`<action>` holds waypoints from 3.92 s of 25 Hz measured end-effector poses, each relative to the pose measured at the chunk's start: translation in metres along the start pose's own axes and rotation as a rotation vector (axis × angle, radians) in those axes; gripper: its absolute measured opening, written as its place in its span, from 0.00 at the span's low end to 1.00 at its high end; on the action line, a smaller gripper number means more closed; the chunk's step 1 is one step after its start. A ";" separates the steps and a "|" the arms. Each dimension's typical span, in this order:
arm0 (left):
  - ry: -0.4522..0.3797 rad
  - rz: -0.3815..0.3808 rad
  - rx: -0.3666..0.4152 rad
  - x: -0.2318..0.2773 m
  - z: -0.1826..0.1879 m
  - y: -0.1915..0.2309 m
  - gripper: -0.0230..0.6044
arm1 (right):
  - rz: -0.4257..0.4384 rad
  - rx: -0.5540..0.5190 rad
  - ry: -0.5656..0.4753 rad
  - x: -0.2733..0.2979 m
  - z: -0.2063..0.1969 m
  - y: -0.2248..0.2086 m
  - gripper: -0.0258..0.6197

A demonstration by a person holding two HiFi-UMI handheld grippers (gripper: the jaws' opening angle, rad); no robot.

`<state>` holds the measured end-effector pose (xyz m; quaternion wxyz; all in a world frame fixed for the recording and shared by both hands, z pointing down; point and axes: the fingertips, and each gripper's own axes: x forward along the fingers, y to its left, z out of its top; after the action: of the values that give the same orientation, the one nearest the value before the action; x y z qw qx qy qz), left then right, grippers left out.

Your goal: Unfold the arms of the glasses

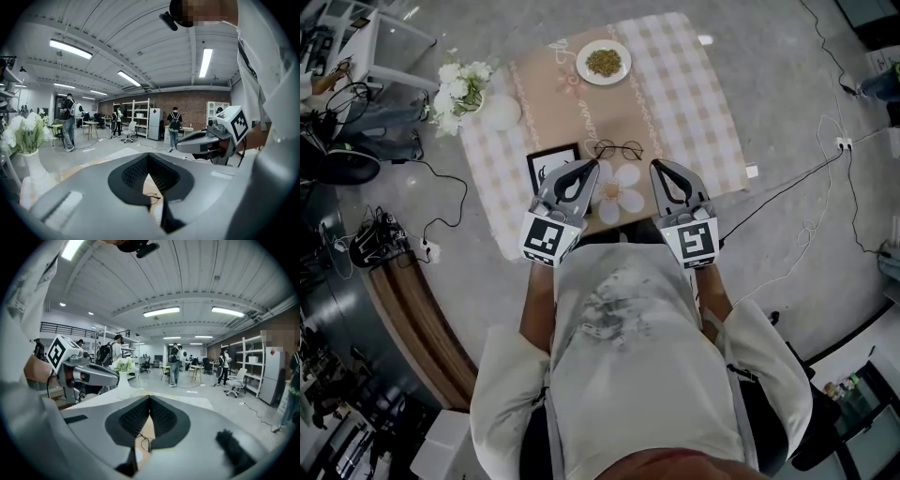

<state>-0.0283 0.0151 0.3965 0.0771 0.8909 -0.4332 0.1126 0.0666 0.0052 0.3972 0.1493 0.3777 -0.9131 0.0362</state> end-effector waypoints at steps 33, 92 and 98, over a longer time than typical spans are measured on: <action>0.177 -0.278 0.092 0.053 -0.075 0.022 0.05 | -0.110 0.072 0.257 0.045 -0.078 0.002 0.07; 0.568 -0.456 0.323 0.123 -0.205 -0.007 0.19 | -0.026 0.036 0.437 0.059 -0.150 -0.006 0.15; 0.587 -0.459 0.338 0.126 -0.211 -0.008 0.19 | -0.016 0.033 0.447 0.060 -0.155 -0.005 0.16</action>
<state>0.0257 -0.0255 0.6330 0.0729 0.8946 -0.1583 0.4115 0.0679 -0.0110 0.5629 0.3422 0.3696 -0.8536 0.1326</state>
